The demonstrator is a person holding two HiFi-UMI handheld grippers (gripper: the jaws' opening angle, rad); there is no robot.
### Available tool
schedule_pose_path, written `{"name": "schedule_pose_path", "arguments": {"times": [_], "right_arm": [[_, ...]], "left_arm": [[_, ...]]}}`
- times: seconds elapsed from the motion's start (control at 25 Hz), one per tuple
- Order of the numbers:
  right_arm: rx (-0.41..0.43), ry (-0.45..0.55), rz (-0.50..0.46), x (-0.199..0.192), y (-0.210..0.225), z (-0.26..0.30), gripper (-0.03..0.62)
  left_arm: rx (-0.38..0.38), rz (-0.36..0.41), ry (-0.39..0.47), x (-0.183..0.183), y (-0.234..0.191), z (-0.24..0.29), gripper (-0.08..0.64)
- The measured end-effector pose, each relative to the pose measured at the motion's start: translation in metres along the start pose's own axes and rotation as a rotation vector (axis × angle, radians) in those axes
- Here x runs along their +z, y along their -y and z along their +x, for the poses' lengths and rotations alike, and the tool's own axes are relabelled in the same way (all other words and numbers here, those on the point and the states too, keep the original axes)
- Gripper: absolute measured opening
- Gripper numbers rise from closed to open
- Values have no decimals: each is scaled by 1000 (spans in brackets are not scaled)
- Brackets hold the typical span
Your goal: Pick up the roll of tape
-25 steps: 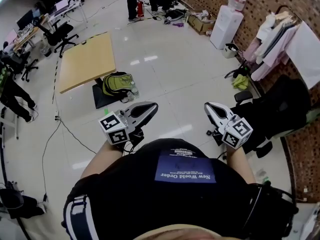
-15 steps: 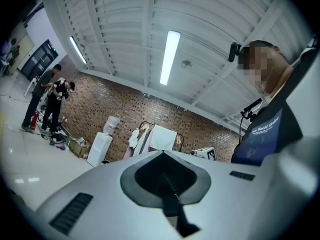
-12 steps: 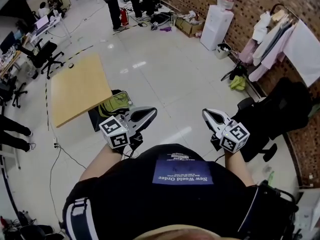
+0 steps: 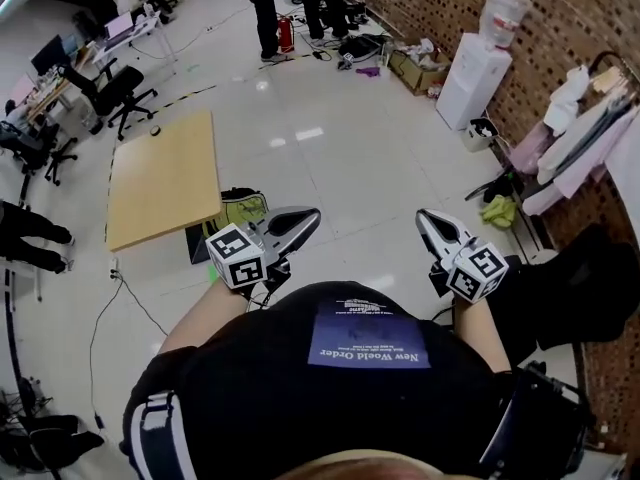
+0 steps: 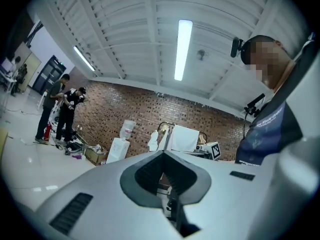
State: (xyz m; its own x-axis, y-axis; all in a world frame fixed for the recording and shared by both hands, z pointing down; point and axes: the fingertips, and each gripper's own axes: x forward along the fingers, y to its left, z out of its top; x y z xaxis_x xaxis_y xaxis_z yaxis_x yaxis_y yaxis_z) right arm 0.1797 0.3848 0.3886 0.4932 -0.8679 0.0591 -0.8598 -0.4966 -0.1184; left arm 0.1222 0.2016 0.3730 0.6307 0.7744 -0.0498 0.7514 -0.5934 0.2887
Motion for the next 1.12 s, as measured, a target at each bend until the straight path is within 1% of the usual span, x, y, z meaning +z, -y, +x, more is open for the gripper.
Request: {"name": "schedule_pose_path", "arguments": {"times": [0.12, 0.24, 0.36, 0.52, 0.68, 0.84, 1.0, 1.12], "right_arm": [[52, 2, -5, 11, 47, 12, -15], [75, 0, 16, 14, 91, 25, -14], [107, -12, 51, 9, 114, 44, -14], [140, -34, 56, 4, 129, 80, -14], [158, -47, 55, 5, 129, 132, -14], [153, -44, 39, 24, 127, 200, -14], [153, -35, 42, 37, 118, 271, -15], [148, -35, 42, 40, 108, 333, -14]], "left_arm": [[58, 13, -5, 5, -17, 32, 6], [101, -20, 16, 11, -37, 60, 6], [132, -48, 15, 10, -54, 72, 6], [183, -70, 25, 13, -90, 67, 6], [193, -75, 51, 22, -134, 49, 6], [177, -65, 94, 56, -190, 28, 6], [170, -32, 91, 85, -252, -8, 6], [175, -21, 108, 102, -299, -43, 6]]}}
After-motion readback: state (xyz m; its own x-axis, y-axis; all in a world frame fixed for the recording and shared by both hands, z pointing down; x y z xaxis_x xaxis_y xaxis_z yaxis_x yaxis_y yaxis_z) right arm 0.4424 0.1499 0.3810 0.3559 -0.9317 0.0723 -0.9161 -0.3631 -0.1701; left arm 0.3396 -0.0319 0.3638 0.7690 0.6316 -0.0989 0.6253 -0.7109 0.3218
